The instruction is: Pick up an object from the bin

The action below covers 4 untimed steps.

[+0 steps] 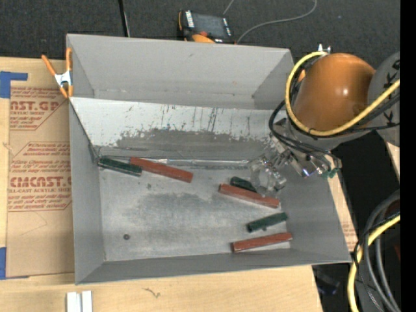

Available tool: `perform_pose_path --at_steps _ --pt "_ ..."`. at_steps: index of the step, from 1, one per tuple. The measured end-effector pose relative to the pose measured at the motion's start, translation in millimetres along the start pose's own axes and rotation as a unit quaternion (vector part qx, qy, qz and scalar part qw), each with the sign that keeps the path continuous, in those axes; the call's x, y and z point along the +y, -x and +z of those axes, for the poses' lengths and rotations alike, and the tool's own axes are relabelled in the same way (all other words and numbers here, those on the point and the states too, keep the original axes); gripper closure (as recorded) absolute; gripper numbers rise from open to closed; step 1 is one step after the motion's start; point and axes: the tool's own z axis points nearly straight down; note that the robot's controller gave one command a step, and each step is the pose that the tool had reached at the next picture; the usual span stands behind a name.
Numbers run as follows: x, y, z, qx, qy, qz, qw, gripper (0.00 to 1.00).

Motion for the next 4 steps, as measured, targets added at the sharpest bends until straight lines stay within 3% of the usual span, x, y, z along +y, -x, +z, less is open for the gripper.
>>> perform_pose_path --at_steps 1,2,3,4 --pt "0.8 -0.9 2.1 0.0017 0.002 0.001 1.0 0.0" --pt "-23.1 13.2 113.0 0.0041 0.002 0.166 0.9861 0.0" --pt "-23.7 14.2 110.3 0.0023 0.001 0.166 0.9862 1.0" --pt "-23.6 14.1 110.4 0.0026 0.001 0.166 0.9862 0.0"
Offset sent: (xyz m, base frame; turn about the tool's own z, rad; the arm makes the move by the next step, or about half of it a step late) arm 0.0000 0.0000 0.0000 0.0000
